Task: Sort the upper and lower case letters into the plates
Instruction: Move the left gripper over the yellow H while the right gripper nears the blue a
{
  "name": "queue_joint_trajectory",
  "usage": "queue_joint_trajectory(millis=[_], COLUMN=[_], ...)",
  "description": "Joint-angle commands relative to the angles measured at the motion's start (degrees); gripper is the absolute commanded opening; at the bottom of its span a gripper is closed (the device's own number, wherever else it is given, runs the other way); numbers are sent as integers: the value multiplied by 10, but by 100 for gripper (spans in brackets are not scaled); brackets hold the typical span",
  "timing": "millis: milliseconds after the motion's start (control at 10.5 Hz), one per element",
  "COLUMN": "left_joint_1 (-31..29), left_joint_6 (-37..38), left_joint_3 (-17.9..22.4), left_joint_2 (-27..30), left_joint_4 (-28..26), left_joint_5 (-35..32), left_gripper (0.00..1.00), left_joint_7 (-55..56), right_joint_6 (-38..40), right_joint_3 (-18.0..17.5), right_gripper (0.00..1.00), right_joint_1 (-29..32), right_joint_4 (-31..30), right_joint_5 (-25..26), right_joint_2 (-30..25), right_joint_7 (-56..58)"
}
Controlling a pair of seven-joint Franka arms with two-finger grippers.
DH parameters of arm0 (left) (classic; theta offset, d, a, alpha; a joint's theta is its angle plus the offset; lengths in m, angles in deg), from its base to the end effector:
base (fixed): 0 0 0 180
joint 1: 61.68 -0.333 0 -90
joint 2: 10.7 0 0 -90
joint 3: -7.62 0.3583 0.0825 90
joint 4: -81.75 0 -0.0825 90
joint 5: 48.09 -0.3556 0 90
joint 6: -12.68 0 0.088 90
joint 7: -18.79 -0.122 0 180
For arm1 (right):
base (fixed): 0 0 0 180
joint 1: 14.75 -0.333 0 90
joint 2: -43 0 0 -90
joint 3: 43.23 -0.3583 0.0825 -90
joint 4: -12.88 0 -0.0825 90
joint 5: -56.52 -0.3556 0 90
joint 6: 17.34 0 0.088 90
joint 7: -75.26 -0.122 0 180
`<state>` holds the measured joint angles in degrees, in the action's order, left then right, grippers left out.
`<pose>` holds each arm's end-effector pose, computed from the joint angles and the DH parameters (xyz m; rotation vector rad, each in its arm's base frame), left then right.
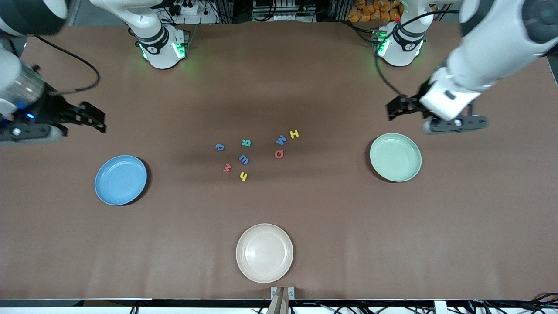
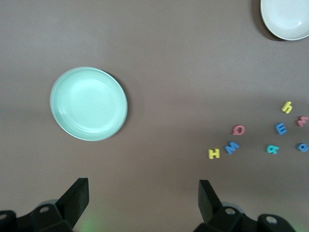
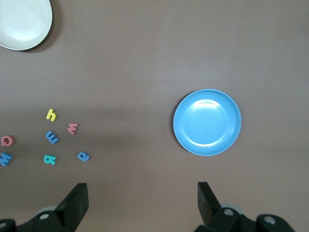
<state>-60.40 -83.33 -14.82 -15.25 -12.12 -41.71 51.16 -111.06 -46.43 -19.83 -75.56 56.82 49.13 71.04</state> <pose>0.5073 -0.2273 0.5919 3.0204 0.2501 -0.1490 0.5619 0.0793 0.6111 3.1387 0.1114 -0.0230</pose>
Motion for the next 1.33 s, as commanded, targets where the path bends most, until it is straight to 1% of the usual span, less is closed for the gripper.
queue_joint_trajectory(millis=[0, 95, 190, 380, 475, 570, 665, 855, 949, 1044, 1139, 1234], left_joint_1=[26, 46, 67, 106, 123, 127, 127, 125, 133, 138, 149, 174], left_joint_6=[-65, -82, -88, -117, -130, -142, -146, -196, -218, -252, -289, -330], left_joint_3=[-31, -31, -31, -31, -31, -30, -30, -29, -29, -29, -29, -26], left_joint_2=[-29, -45, -70, -115, -141, -167, -187, -221, -243, -258, -279, -301], left_joint_4=[-24, -30, -28, -24, -20, -11, -8, -10, -10, -11, -10, -10], left_joint_5=[-16, -33, -48, -97, -112, -126, -139, -139, -141, -138, -134, -135], left_gripper=[100, 100, 100, 100, 100, 100, 100, 100, 100, 100, 100, 100], left_joint_7=[96, 116, 135, 195, 226, 233, 238, 262, 283, 304, 357, 409], right_joint_6=[-5, -4, -14, -90, -134, -158, -166, -193, -224, -275, -327, -360], right_joint_3=[-1, -1, -1, -1, -1, -1, -1, -2, -5, -10, -12, -12], right_gripper=[100, 100, 100, 100, 100, 100, 100, 100, 100, 100, 100, 100], right_joint_1=[-26, -31, -40, -75, -81, -87, -85, -87, -88, -87, -89, -95], right_joint_4=[4, 4, 6, 7, 4, -2, -3, -13, -36, -85, -129, -152], right_joint_5=[-5, -8, -12, -11, -11, -8, -7, -7, -7, -7, -6, -5], right_joint_2=[38, 43, 67, 124, 154, 174, 190, 223, 235, 231, 229, 234], right_joint_7=[-66, -84, -110, -216, -261, -291, -299, -325, -347, -351, -354, -372])
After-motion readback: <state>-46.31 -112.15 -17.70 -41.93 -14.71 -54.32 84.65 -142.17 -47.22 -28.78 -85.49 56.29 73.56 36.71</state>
